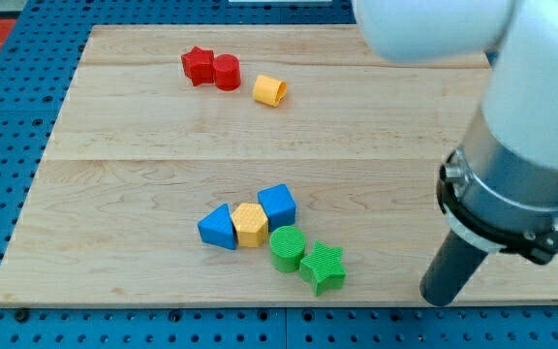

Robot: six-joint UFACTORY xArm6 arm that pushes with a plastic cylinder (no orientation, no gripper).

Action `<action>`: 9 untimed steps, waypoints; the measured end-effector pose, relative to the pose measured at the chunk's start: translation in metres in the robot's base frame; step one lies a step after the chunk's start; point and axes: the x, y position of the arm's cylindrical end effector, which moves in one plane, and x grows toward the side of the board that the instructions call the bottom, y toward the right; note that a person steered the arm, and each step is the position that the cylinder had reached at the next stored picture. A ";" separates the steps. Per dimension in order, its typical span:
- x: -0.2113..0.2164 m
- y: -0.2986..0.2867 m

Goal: Slide the green star into the green circle

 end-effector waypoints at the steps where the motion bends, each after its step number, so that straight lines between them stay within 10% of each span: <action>1: 0.002 -0.013; 3: 0.001 -0.131; 6: -0.013 -0.127; 9: -0.300 -0.105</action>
